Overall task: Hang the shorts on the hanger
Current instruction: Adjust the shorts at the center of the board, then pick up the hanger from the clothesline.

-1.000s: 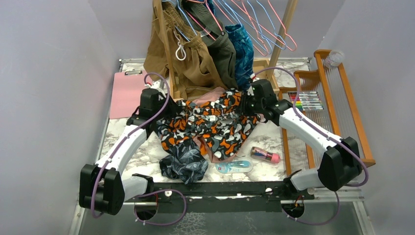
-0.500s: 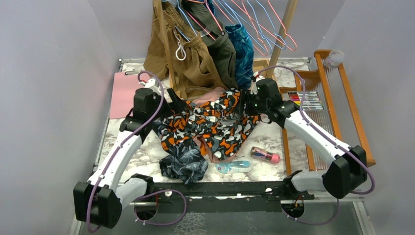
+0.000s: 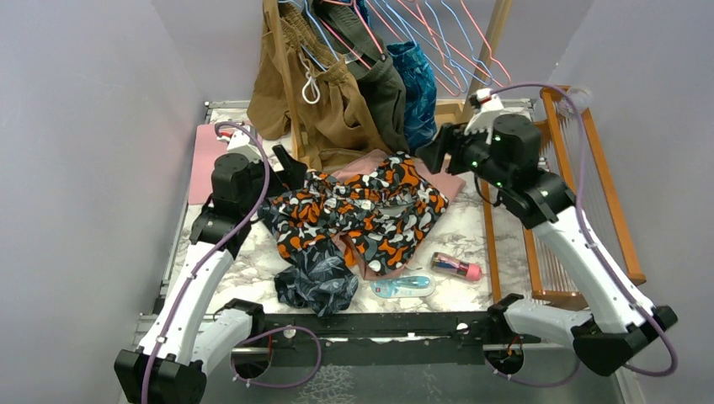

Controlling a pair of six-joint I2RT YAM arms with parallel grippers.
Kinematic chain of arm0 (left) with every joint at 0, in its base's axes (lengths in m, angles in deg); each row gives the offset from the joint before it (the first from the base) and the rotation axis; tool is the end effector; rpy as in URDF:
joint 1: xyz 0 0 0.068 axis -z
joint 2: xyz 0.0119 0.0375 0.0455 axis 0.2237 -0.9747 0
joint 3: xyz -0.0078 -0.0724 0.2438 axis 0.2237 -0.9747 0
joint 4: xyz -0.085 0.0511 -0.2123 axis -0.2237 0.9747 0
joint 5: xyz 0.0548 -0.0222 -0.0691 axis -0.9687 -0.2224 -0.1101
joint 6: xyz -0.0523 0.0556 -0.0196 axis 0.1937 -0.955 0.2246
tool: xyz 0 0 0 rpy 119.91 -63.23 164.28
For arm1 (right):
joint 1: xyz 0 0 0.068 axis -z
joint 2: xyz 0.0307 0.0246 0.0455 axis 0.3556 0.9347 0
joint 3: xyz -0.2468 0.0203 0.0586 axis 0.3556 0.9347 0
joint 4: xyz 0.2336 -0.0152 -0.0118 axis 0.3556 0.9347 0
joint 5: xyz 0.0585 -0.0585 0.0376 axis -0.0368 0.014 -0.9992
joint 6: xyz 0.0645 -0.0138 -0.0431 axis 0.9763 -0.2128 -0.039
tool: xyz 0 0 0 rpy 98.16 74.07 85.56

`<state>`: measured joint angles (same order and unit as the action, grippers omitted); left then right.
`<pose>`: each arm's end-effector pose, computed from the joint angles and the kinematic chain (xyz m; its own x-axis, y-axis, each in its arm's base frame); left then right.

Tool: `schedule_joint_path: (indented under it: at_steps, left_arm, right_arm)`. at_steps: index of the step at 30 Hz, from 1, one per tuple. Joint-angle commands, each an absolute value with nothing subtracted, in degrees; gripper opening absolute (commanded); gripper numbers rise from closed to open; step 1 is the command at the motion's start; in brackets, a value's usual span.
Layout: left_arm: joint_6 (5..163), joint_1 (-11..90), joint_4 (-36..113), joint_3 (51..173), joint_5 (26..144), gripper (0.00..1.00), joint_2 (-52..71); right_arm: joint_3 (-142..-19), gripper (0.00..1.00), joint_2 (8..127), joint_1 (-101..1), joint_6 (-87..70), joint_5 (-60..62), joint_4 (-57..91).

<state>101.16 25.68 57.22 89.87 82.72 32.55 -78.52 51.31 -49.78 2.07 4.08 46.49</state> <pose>0.2134 -0.0552 0.3150 -0.4204 -0.3884 -0.8200 0.1289 0.8690 -0.4777 0.2186 0.1271 0.3758 -0.4706 0.0825 -0.8785 -0.4238 0.8521 0.3071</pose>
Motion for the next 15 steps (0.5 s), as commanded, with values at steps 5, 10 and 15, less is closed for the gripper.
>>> schedule_joint_path:
  at_steps: [5,10,15]
  left_arm:
    - [99.96,26.42,45.10,83.31,76.77,0.99,34.41]
    - [104.02,27.15,41.45,76.34,73.33,0.99,37.02]
    - [102.20,28.85,41.89,76.79,73.64,0.99,38.35]
  right_arm:
    - [-85.59,0.68,49.05,-50.36,-4.11,12.57,29.78]
    - [-104.43,0.68,61.73,-50.36,-5.72,12.87,36.49]
    - [-110.54,0.70,67.48,-50.36,-5.95,13.24,36.99]
